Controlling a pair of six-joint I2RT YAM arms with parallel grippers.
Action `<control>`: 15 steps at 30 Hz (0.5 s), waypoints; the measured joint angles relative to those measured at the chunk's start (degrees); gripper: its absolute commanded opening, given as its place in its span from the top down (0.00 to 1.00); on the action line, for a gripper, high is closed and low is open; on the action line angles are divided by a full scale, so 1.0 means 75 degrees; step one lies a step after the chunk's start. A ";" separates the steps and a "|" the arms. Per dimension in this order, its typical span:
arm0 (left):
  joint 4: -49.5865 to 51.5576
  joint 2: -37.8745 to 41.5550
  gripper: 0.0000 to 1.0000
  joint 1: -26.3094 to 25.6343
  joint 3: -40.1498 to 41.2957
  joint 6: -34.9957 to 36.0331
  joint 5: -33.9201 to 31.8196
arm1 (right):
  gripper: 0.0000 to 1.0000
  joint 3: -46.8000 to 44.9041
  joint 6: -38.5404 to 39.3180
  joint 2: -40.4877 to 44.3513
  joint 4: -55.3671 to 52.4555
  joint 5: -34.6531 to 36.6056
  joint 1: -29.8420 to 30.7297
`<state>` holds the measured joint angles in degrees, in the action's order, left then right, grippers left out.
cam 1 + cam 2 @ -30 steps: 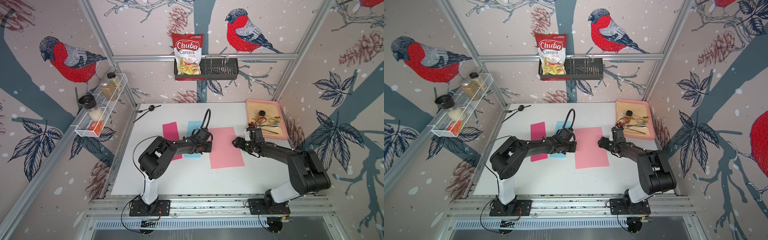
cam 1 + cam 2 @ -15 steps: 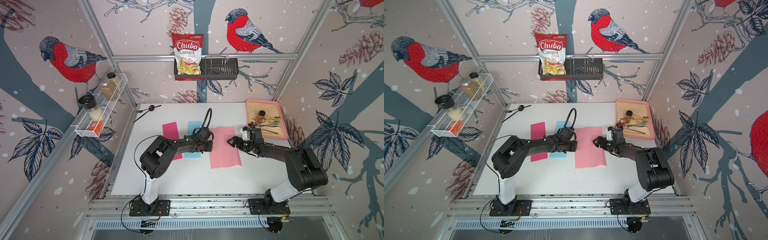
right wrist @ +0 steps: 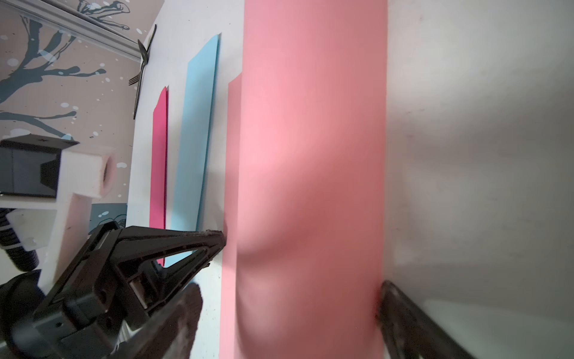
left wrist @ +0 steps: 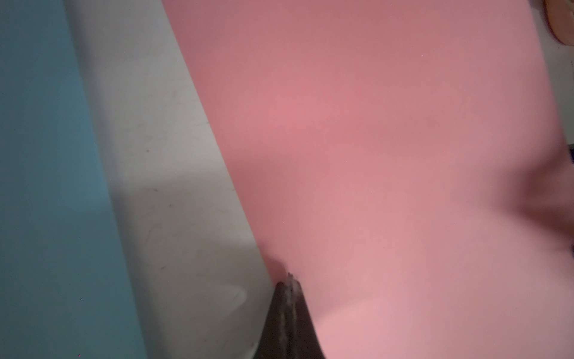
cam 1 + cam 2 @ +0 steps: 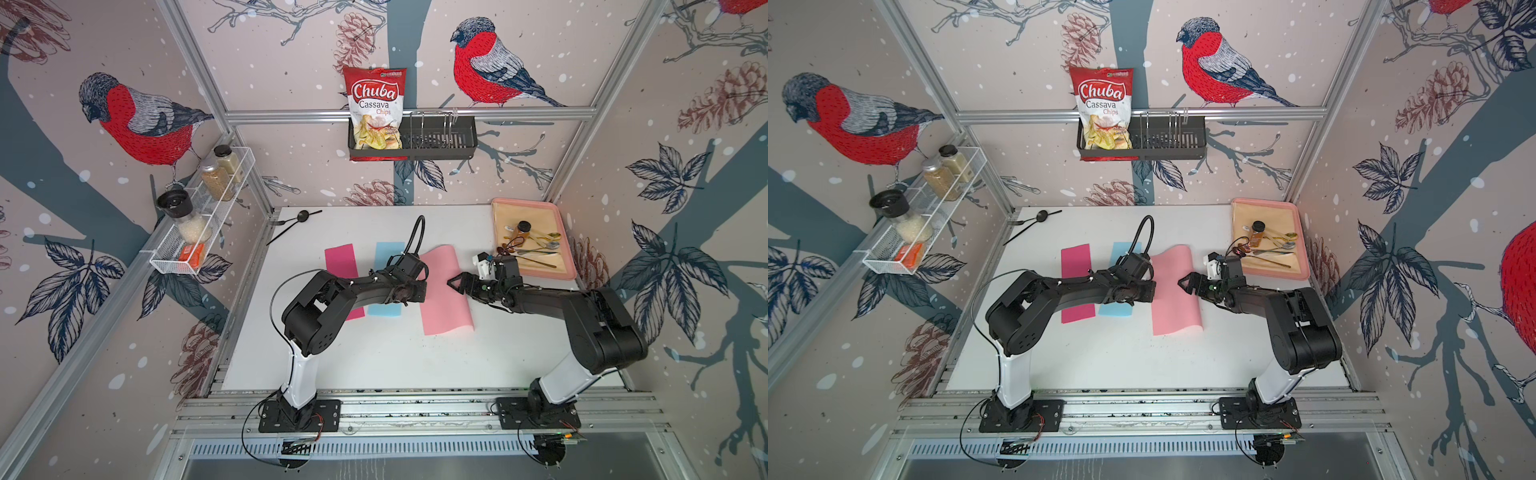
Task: Fold the rectangular paper in half along the long edge
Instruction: Pick up the paper from the center of the board.
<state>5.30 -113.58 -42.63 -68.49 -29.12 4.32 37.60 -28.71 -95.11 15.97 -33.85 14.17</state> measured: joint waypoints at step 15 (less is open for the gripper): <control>0.0000 -0.0076 1.00 -0.0026 -0.0122 0.0000 0.0032 | 0.10 0.0533 -0.0050 -0.0565 0.0146 -0.0140 0.0356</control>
<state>5.30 -114.15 -42.83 -69.41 -29.12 4.56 41.60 -29.08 -99.35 17.06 -34.89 16.84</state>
